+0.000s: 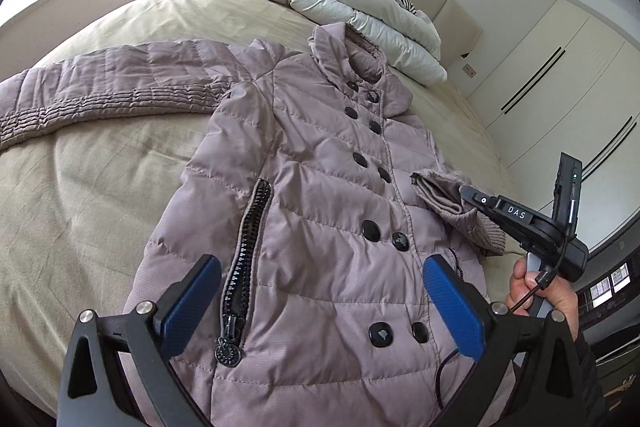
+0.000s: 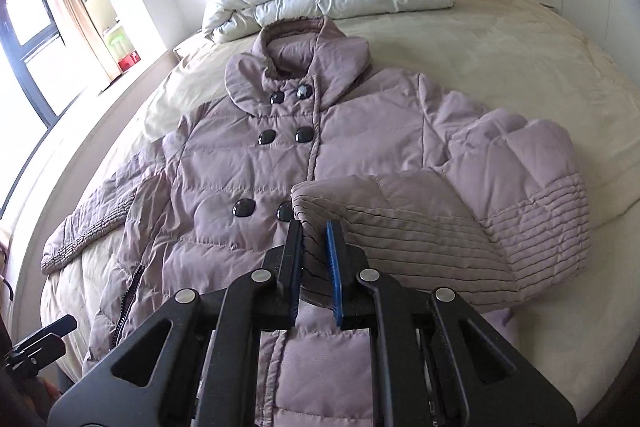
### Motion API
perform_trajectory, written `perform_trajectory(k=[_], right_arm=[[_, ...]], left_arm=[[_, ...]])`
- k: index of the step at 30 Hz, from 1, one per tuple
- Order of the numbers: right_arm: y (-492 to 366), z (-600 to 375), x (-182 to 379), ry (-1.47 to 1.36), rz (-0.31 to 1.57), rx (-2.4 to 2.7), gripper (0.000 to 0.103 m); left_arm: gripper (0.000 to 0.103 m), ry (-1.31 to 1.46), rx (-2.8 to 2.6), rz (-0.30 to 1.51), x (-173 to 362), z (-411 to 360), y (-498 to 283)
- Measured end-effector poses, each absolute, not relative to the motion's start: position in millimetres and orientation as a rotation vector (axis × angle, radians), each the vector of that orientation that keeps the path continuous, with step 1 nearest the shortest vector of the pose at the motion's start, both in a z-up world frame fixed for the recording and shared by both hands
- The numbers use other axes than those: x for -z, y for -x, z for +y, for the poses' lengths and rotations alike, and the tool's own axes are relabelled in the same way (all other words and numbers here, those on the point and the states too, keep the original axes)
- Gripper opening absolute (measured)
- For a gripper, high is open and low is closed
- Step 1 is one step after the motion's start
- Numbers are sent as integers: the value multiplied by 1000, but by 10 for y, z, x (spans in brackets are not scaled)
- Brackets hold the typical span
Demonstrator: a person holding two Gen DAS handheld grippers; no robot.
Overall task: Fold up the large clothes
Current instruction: 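Fold the held sleeve across the coat front with the right gripper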
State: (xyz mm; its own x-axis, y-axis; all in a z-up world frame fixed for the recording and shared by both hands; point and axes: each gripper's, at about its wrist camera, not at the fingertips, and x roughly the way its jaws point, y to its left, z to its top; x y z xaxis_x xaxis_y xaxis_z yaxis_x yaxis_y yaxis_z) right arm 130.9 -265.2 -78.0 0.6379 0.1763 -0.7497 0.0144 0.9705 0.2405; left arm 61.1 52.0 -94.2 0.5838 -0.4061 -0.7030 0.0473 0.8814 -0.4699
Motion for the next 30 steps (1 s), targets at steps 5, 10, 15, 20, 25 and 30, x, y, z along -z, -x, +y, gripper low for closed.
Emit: perform_trajectory(k=[5,10,15,20,25,30], right_arm=[[-1085,-2985,1141,-443,836,-129,18],[-777,-3308,1055,-476,751,-96,76],[-448,-3636,1024,-565,720,-99,77],[-95,-4049,1078,-662,716,-115,77],[168,-4368,1238,-713,740,-91,77],[279,-4492,1438,-742,774,-79,77]], left_arm=[[103,430,273,933,1053,535,-713],[103,447,395,966,1137,84,-939],[103,511,576,1057,1229,-669,-1378],[92,568,692,1158,1399,-1341,-1824],[77,552,685,1252,1565,-1700,-2070],[44,517,646,1277,1671,-1797,-2202]])
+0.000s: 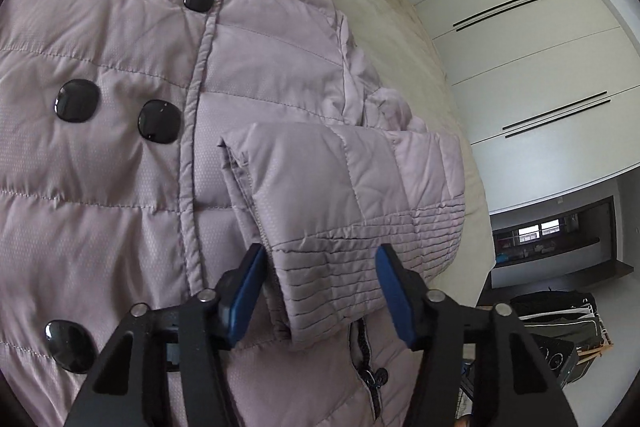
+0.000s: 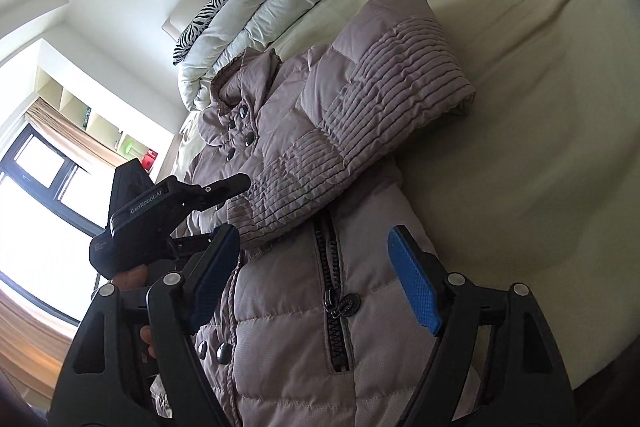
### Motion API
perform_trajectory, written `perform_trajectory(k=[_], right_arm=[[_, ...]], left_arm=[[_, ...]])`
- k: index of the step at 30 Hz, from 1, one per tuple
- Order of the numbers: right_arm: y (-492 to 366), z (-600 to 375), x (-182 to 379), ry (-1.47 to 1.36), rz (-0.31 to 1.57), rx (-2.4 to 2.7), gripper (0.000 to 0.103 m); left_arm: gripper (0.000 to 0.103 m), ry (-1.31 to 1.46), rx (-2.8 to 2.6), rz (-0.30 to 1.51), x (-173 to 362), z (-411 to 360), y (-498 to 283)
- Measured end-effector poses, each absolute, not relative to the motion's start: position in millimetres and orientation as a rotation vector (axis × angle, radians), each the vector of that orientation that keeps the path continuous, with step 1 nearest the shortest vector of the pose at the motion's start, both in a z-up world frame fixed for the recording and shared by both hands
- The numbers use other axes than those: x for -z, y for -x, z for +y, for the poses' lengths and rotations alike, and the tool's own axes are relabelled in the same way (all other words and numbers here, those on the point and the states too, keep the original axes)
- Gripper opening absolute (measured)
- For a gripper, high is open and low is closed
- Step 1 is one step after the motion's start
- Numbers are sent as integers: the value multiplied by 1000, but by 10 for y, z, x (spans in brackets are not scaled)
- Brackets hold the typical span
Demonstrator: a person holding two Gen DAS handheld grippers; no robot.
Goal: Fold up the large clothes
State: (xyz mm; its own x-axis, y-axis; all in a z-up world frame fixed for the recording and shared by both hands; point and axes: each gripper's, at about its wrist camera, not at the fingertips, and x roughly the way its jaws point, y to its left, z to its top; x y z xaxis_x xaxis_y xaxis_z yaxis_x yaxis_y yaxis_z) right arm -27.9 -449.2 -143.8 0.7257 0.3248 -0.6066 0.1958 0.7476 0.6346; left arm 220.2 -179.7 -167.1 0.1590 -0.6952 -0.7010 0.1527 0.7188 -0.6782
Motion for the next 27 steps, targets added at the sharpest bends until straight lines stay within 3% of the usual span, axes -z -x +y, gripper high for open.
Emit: perform_trajectory(k=[1,5,13,20,27], right_arm=[[278,-4454,1462,-741,778,-77,77],[289,-4409,1490,-738,786,-93,76],[178,-4484,1430,-811,766,-86,77],[-179,-4852,1660,-1204,645,-79,79],[-673,-4752,1998,-1542,551,-154,80]], left_arm=[[19,525,649,1287,1705,-1787,-2234],[15,504,681,1261,1592,-1796,-2306],[14,544,667,1048,664,-1237,-2658],[13,571,576,857,-18,-485,-2905],[13,654,482,767,-86,155,-2996]])
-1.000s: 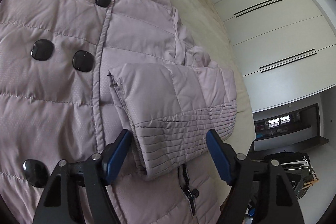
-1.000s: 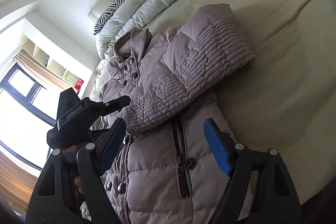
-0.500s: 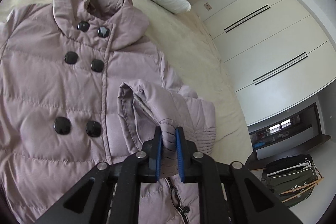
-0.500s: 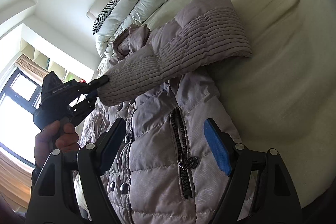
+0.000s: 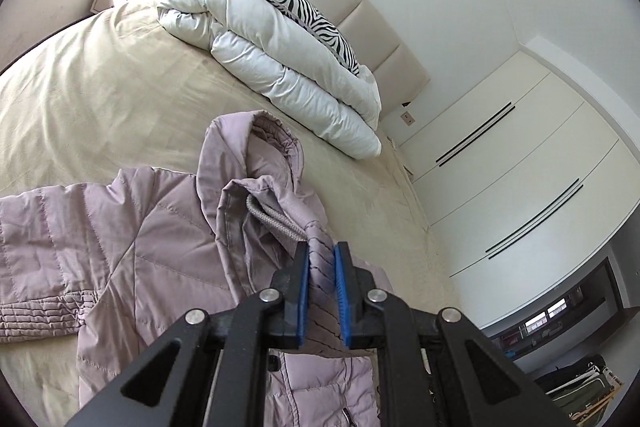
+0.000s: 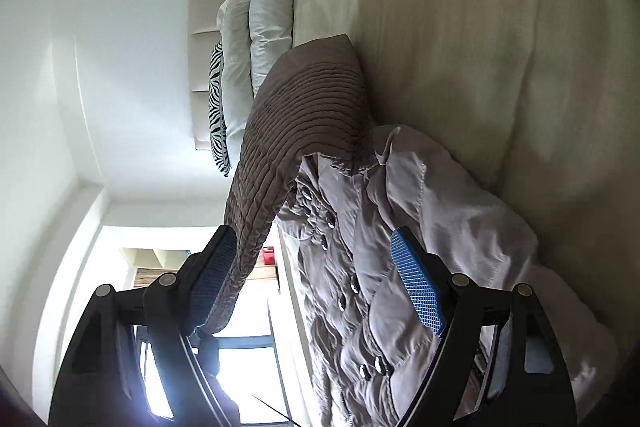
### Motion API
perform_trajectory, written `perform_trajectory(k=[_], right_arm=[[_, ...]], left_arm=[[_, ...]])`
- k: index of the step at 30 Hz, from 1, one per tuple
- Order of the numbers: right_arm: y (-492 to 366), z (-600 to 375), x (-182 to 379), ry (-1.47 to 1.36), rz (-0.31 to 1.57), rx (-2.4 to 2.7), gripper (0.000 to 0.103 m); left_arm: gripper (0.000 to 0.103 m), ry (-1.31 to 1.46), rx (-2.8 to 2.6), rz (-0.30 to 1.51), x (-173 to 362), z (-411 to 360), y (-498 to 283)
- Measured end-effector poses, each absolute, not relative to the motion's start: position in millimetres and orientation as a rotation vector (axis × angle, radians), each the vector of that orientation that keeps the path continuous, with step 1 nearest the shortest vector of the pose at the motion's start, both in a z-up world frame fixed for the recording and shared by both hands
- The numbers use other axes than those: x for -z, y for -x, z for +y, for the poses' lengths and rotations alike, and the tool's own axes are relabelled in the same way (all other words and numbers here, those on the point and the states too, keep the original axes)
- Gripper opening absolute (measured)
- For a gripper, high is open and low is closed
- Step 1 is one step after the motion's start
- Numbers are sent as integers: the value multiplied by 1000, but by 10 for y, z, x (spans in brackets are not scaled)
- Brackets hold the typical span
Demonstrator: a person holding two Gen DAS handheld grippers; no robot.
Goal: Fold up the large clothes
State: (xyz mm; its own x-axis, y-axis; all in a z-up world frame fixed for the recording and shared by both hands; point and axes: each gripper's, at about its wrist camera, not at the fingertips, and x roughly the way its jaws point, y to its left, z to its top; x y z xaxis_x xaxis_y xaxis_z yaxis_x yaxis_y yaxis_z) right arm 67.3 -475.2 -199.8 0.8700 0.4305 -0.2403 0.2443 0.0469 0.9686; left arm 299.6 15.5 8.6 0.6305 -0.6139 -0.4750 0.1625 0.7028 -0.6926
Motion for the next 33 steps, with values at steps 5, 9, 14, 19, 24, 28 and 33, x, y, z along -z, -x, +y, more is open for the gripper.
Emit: perform_trajectory(k=[5,9,14,19,24,28,33], right_arm=[[-1008,-4545,2127,-1631,501,-139,80],[-1309,-4355,2233,-1655,548,-173,80],[-1684,-4172,2335,-1591,604,-130,80],[-1907,-4170,2438,-1570,656,-117,80],[-2083,-4229,2417,-1545,673,-104,80],[-2130,-4407,2361,-1483,650,-85,80],[-2118,-4628,2108,-1349,562,-4,80]], left_arm=[[13,696,425,725,-58,565,-2973],[13,721,397,729,73,745,-2992],[5,739,404,741,168,795,-3023],[6,751,398,743,202,856,-3056],[6,736,382,765,340,829,-3065],[6,737,353,784,481,874,-3049],[6,753,306,824,740,956,-3088]])
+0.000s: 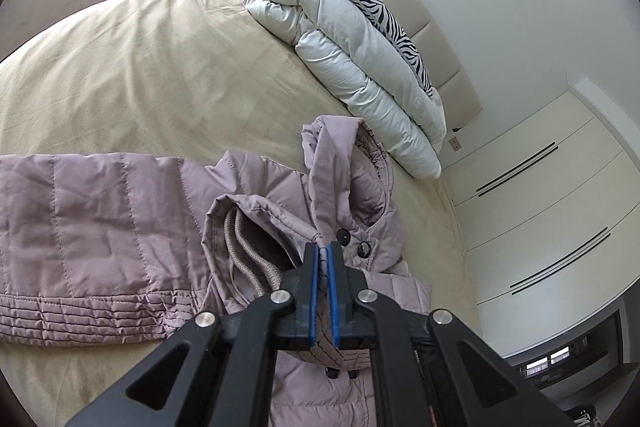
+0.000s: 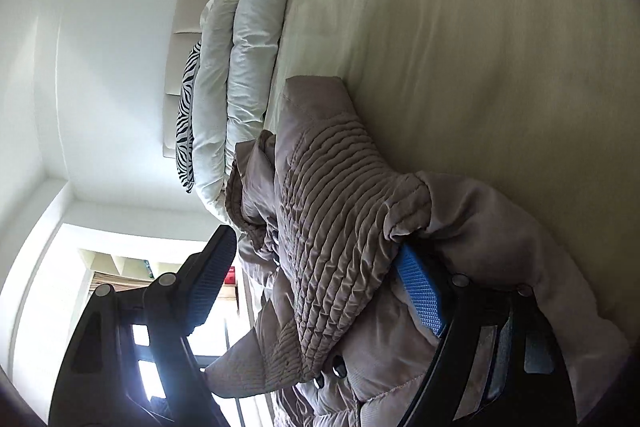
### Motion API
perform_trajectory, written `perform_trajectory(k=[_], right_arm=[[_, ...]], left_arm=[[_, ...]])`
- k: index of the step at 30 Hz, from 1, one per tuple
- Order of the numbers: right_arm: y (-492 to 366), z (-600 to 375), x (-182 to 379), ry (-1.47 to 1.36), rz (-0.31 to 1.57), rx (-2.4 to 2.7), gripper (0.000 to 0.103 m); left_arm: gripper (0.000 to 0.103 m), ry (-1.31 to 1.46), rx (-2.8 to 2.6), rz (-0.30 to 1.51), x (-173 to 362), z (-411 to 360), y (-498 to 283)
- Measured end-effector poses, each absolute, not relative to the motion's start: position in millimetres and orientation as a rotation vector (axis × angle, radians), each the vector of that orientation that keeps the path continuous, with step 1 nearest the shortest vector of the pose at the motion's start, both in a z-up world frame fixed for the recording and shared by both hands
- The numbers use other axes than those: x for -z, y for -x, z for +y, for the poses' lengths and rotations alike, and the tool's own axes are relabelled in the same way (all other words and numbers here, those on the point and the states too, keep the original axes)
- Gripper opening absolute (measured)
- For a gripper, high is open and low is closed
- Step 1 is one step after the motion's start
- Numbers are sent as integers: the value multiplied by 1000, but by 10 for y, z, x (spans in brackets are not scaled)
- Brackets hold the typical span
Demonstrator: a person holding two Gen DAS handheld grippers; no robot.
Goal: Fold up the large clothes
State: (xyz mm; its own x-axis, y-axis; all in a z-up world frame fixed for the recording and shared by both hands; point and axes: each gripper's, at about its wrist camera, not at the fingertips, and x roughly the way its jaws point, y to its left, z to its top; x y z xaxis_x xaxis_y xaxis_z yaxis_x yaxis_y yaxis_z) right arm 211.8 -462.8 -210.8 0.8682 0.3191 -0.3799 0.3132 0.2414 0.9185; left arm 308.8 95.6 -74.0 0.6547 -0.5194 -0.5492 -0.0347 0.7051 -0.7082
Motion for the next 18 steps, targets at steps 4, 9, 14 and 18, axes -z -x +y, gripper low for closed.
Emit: perform_trajectory(k=[4,9,14,18], right_arm=[[-2086,-4830,2129,-1358,521,25,79],[-2037,-5052,2295,-1418,473,51,74],[-2016,-5110,2380,-1396,463,40,71],[-1869,-5090,2243,-1373,527,59,72]], left_arm=[[6,749,278,862,971,908,-3147],[6,746,259,893,1218,869,-3213],[6,729,240,911,1349,843,-3289],[6,707,233,913,1362,839,-3315]])
